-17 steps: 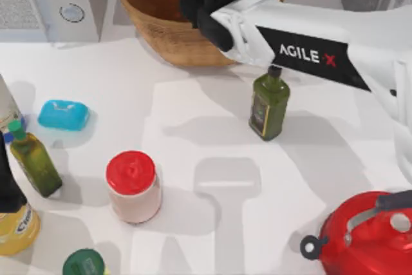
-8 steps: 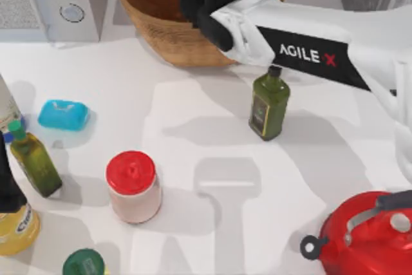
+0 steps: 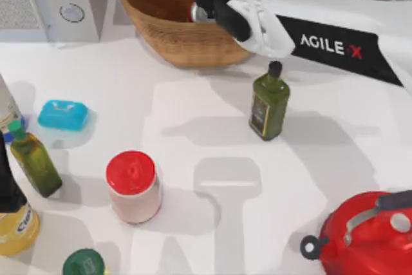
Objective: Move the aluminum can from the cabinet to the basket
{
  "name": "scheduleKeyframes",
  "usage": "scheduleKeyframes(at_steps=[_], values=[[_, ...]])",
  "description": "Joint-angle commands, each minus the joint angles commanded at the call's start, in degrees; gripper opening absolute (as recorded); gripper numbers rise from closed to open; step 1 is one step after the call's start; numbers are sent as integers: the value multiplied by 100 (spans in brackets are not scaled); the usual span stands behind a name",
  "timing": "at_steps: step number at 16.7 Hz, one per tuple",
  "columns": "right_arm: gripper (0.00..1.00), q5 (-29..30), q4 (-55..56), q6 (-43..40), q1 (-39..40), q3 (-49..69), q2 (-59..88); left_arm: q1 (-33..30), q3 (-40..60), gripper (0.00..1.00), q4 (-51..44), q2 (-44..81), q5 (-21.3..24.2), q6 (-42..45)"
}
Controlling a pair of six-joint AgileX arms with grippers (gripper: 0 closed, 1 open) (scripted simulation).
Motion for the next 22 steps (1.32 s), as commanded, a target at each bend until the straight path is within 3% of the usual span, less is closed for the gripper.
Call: scheduleKeyframes(at_steps=[8, 22], values=[[100, -941, -626, -41, -930, -2649, -3211, 0, 0, 100, 0, 0, 0, 0], [100, -3269, -2155, -87, -3245, -9245, -11683, 0, 0, 100, 0, 0, 0, 0]])
